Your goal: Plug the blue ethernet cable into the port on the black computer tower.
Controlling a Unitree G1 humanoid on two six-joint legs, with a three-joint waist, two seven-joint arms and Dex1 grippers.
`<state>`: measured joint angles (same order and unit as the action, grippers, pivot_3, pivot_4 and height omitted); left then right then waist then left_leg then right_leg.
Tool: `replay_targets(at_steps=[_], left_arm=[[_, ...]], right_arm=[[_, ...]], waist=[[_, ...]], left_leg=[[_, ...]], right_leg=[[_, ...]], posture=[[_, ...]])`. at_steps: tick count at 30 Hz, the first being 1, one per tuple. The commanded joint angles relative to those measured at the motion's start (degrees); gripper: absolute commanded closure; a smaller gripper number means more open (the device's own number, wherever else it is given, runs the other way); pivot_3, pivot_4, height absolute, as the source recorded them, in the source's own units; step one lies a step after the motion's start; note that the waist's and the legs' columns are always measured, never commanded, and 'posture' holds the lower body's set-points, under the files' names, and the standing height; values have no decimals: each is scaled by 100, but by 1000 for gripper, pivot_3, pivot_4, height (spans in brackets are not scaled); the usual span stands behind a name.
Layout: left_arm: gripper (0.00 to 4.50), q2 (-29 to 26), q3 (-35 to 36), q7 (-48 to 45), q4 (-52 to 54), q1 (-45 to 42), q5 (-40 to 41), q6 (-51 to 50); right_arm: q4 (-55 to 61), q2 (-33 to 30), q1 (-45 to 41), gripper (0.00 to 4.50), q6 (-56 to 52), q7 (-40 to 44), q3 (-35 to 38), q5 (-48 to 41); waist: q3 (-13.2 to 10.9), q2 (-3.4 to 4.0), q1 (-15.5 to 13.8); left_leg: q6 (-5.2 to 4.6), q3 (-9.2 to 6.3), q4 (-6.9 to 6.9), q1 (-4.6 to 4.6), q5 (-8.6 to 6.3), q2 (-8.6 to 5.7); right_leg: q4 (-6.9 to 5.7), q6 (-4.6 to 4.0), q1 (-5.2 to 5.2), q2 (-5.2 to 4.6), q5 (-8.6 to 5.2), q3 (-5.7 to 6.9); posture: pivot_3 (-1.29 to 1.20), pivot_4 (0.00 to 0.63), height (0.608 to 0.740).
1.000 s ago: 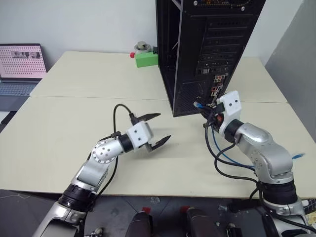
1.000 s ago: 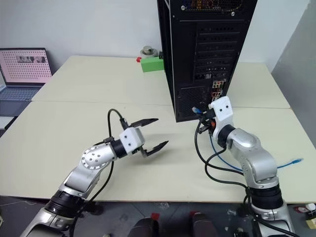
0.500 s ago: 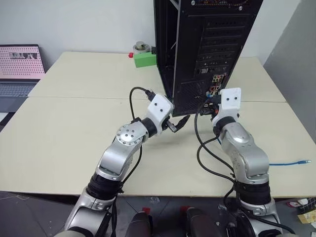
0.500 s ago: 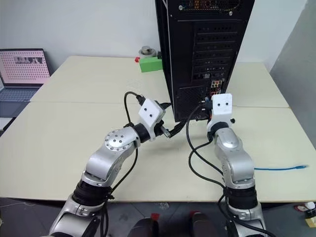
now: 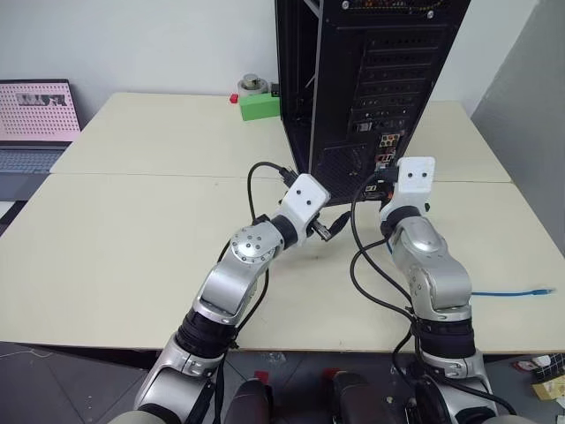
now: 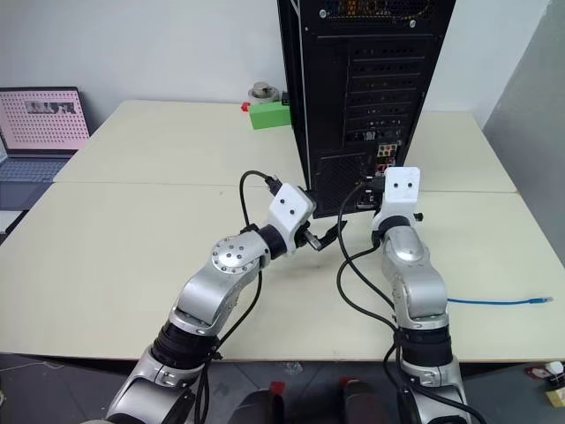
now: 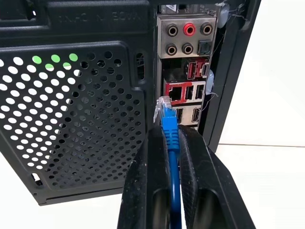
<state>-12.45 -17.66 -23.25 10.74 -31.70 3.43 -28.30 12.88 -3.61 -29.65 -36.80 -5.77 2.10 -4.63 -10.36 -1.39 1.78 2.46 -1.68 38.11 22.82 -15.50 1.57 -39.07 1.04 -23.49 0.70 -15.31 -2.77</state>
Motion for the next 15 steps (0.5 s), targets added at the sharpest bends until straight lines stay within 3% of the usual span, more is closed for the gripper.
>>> replay_targets(at_steps=[1,15], left_arm=[[0,64,11,-11,61,-46,-89,165],[0,80,59,-63,18,-24,-160,216]], right_arm=[[-8,40,-190,4498,256,24,154,-42],[-517,0,-489,4498,470,142,322,-38]], waist=[[0,0,0],[0,0,1]], left_leg=[[0,0,0,0,0,0],[0,1,-1,0,0,1]], right_leg=[[0,0,0,0,0,0],[1,0,0,-1,0,-2]], posture=[[0,150,740],[0,150,740]])
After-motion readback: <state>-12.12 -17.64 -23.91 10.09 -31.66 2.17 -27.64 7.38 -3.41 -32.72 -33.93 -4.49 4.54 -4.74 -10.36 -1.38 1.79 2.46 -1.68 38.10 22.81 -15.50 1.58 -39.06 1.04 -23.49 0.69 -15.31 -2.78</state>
